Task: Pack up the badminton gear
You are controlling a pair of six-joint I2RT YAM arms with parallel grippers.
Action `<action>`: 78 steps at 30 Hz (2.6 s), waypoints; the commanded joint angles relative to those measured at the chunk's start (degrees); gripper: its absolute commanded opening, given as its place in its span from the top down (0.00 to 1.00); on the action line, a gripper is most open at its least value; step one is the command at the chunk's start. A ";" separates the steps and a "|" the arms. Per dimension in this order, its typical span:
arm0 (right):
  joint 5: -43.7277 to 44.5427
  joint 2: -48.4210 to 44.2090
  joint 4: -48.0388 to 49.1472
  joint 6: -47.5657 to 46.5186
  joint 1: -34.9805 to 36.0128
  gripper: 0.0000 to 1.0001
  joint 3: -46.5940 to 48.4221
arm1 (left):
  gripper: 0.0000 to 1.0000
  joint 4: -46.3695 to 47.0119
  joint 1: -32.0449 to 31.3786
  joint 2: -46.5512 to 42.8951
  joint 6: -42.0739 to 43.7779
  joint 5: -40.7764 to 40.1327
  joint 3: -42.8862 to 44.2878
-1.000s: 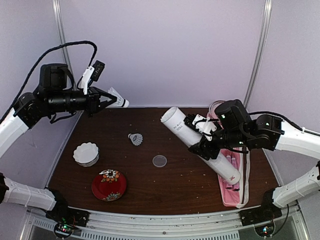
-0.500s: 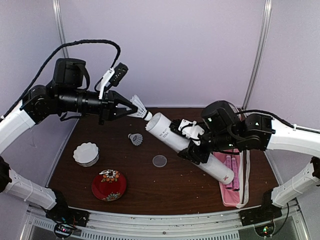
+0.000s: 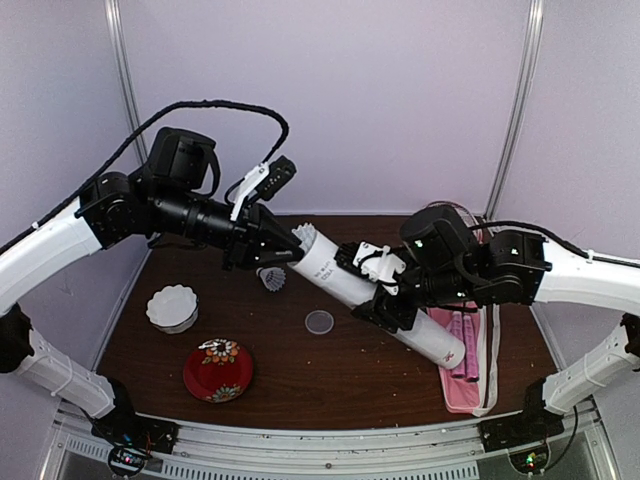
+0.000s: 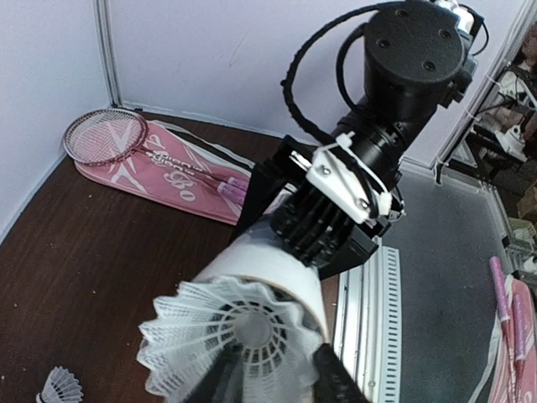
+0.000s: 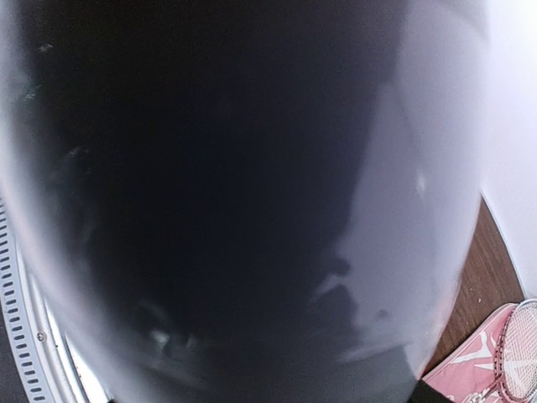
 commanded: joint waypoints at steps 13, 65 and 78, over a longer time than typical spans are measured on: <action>1.31 -2.40 2.49 -1.31 1.02 0.43 0.81 | 0.26 -3.26 -0.14 -1.34 6.54 5.39 0.13; 2.04 -5.18 12.64 2.40 1.34 0.44 -4.07 | 0.22 2.41 1.79 4.09 4.93 9.16 0.75; 4.12 -7.88 12.58 4.15 1.27 0.43 -8.10 | 0.23 5.56 17.50 -2.35 -4.31 -4.97 -2.01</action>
